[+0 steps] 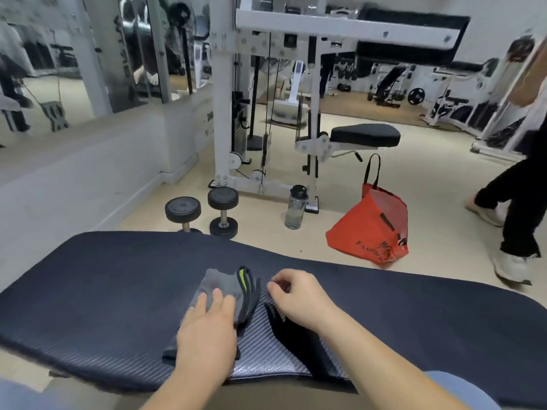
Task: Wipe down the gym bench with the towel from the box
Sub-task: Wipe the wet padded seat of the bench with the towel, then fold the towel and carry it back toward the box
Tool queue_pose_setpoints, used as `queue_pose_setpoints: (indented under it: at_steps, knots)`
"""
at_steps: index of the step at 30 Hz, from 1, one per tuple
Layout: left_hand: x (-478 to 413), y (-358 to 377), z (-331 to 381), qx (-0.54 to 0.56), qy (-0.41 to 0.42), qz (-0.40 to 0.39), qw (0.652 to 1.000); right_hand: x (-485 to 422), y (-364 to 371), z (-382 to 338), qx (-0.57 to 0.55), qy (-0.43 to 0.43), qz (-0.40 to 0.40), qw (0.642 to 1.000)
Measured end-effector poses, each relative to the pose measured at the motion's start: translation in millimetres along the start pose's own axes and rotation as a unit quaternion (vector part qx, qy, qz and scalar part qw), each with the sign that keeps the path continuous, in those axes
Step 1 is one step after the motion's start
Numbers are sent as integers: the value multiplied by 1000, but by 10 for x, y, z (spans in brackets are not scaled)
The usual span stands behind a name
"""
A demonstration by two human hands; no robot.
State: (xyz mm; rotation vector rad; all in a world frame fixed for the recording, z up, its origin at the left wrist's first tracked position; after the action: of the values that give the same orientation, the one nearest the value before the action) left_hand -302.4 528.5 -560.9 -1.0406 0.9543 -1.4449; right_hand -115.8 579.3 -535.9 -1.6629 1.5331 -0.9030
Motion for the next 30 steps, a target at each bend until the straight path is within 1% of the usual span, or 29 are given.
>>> queue_pose_setpoints:
  at_steps: [2,4,7,9,11,14,16,20,22,24,25,26,27,28,30]
  knots:
    - [-106,-20,38,-11,17,27,999,-25,-84,50,-14,10,5,1000]
    - [-272,-60,111,-10,58,52,997,-64,-188,167,-14,24,1,1000]
    - [-582,-130,327,-13,64,29,997,-178,-355,408,15,49,1,999]
    - [-798,-103,487,-22,63,2,998,-317,-443,552,25,59,21,998]
    - [-1007,9,677,-38,76,-4,996,-457,-515,677,12,75,45,996]
    - [-1302,252,1060,-51,131,-7,990,-653,-568,922,-2,105,91,990]
    - [-1438,428,1344,-44,181,-10,982,-724,-584,1146,13,120,131,984]
    - [-1464,727,1823,-21,271,-22,962,-769,-718,1602,68,183,155,968]
    - [-1383,714,1996,-19,299,-68,952,-823,-810,1765,72,213,163,961]
    - [-1208,685,2065,-58,311,-162,935,-781,-876,1810,47,232,164,958]
    - [-1085,658,2055,-71,325,-192,923,-704,-895,1800,33,241,163,956]
    - [-943,616,2026,-66,347,-197,915,-595,-932,1761,16,258,154,954]
    - [-796,564,1975,-56,358,-201,910,-468,-965,1702,-5,276,138,951]
    - [-644,490,1918,-52,357,-224,905,-326,-1023,1616,-27,293,113,949]
    - [-386,286,1829,-7,323,-265,909,-77,-1239,1471,-89,325,65,939]
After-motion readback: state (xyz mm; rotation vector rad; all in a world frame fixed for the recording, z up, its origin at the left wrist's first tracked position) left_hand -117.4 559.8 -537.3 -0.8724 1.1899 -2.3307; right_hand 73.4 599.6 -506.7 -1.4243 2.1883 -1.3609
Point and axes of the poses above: each hand's wrist, its own x-axis away from the middle knuckle, its own y-axis out of the palm, z = x × y, the point moved 1 cm from there along -x, towards the middle knuckle, and after that the axes turned 8 degrees about x, right-handed, at the moved point
